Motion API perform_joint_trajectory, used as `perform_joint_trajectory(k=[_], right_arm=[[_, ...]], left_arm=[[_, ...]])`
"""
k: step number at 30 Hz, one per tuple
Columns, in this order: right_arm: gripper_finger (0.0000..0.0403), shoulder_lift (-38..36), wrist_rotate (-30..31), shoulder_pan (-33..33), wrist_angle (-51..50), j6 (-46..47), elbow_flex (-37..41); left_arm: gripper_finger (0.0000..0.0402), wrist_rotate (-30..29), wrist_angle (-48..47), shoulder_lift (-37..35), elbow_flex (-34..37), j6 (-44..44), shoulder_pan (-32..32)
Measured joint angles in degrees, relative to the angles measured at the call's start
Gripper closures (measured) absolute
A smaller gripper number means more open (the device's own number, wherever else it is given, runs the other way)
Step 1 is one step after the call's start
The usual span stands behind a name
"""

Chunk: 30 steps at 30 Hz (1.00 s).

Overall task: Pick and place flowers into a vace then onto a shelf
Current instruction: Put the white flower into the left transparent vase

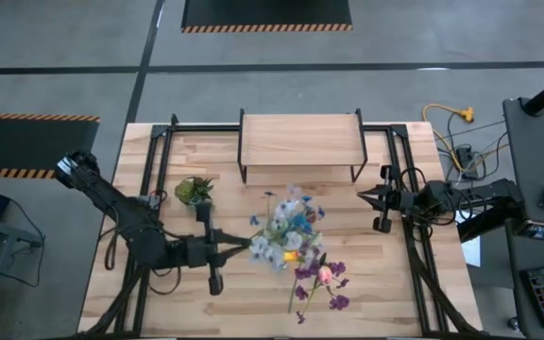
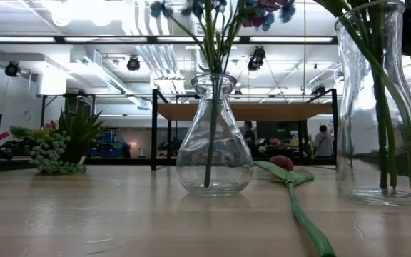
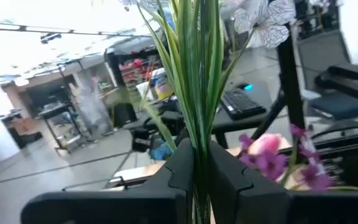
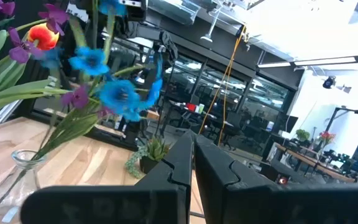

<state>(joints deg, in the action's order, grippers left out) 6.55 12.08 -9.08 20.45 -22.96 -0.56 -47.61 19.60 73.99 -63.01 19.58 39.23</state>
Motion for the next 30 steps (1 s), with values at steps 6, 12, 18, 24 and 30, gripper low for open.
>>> perform_joint_trajectory(k=[6,12,18,24,30], right_arm=[[0.0394,0.01,0.02,-0.01,-0.02,0.02,0.0],[0.0394,0.02,0.02,0.0,-0.02,0.02,0.0],[0.0394,0.02,0.02,-0.02,-0.08,0.02,0.0],[0.0394,0.02,0.02,-0.01,-0.07,0.02,0.0],[0.0394,0.02,0.02,0.0,-0.07,-0.15,0.0]], left_arm=[[0.0389,1.25,7.59,-1.09,1.54,3.79,-0.29],[0.0389,5.55,31.39,2.77,10.45,11.19,-0.71],[0.0389,5.76,56.84,7.1,20.95,15.76,-0.68],[0.0389,13.01,58.0,7.37,25.6,9.41,-1.56],[0.0389,17.46,58.94,12.48,24.59,6.26,-4.76]])
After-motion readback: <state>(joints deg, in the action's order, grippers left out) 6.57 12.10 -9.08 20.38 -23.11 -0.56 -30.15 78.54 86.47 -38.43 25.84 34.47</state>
